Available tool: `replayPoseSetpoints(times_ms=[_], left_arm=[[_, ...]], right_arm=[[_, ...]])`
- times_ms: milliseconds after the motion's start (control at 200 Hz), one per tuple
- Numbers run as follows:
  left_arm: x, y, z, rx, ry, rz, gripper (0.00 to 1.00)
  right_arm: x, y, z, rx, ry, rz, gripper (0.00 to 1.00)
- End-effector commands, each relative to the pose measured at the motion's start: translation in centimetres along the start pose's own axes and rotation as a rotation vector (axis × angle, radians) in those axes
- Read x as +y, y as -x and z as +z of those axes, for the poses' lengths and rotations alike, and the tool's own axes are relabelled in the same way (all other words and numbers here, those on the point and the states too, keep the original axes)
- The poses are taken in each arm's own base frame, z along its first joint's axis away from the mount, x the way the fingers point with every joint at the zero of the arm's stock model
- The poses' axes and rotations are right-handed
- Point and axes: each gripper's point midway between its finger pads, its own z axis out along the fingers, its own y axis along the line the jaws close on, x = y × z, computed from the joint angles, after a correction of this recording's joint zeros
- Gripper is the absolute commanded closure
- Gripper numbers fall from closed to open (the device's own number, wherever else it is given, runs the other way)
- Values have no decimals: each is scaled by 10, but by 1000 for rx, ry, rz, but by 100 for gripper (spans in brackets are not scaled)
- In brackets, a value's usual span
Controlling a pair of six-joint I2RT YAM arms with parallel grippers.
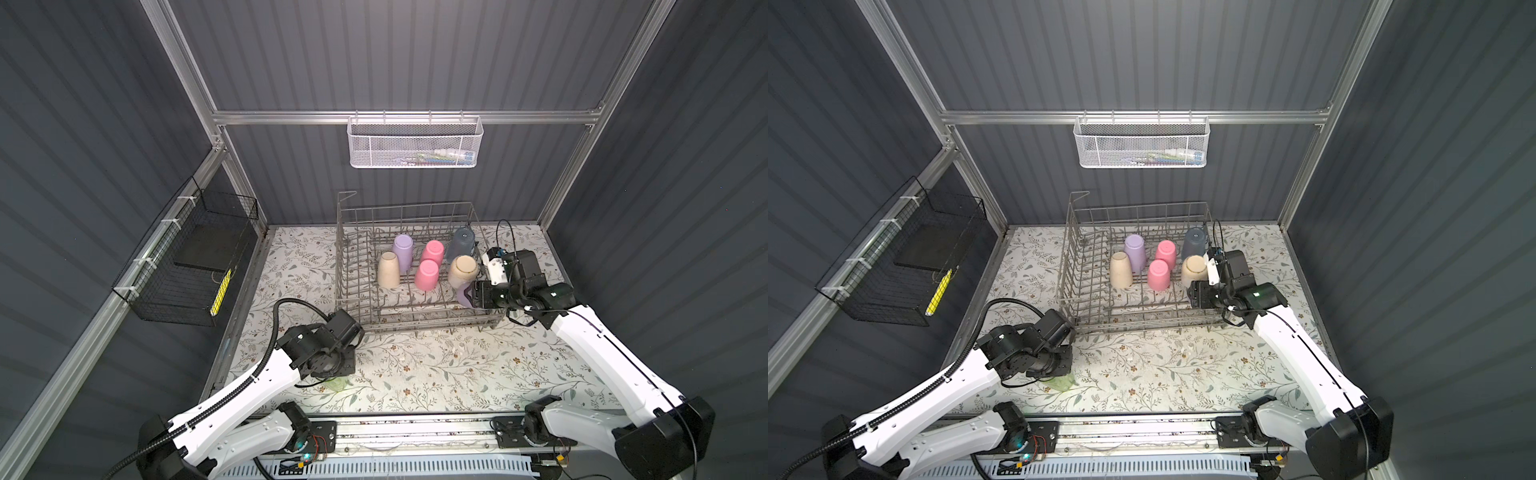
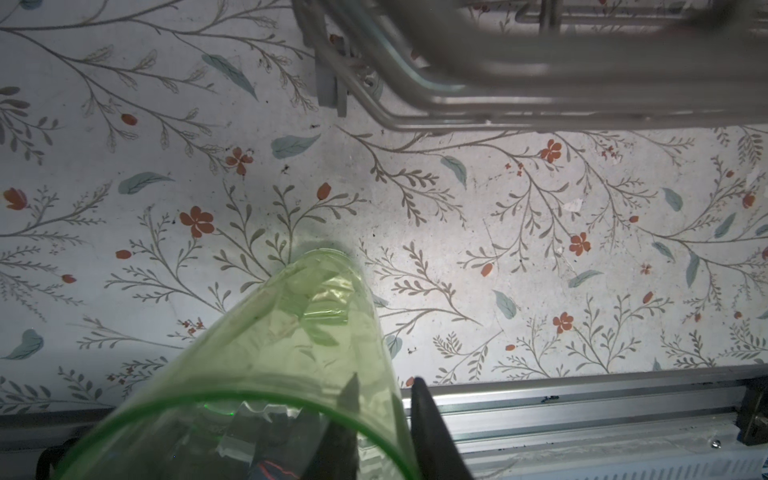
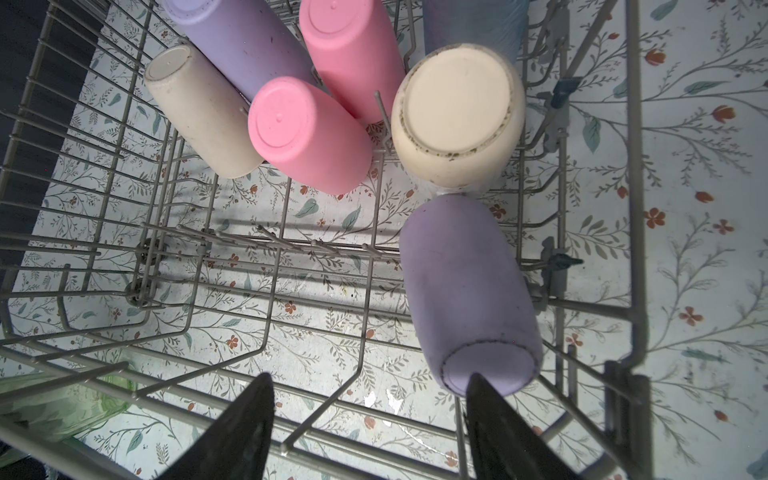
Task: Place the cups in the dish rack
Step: 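Grasp the green glass cup by its rim with the left gripper, then lift the green glass over the rack with the left gripper while the right gripper approaches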
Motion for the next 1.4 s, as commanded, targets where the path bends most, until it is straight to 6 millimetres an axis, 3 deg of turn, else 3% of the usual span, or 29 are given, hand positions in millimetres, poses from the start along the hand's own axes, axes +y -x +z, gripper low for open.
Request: replayPoseSetpoints(times_ms=[0, 225, 555, 926, 1156, 1266, 1396], left_arm=[[5, -2, -3, -2, 21, 3, 85], [2, -3, -19, -1, -8, 8, 100], [-11, 1, -78, -59, -159, 43, 100], [-78, 1, -144, -139, -592, 258, 100], [-108, 22, -197, -304, -784, 332, 100], [-120, 32, -222, -388, -866, 355, 100], [-126, 56, -258, -579, -918, 355, 100]], right_arm=[[-2, 0, 0, -4, -11, -2, 27], [1, 6, -8, -30, -4, 2, 27], [9, 21, -33, -109, 43, 12, 26], [21, 31, -42, -151, 127, 40, 20], [29, 33, -48, -164, 183, 37, 19], [40, 36, -52, -171, 248, 31, 18], [76, 35, -66, -155, 477, 32, 17]])
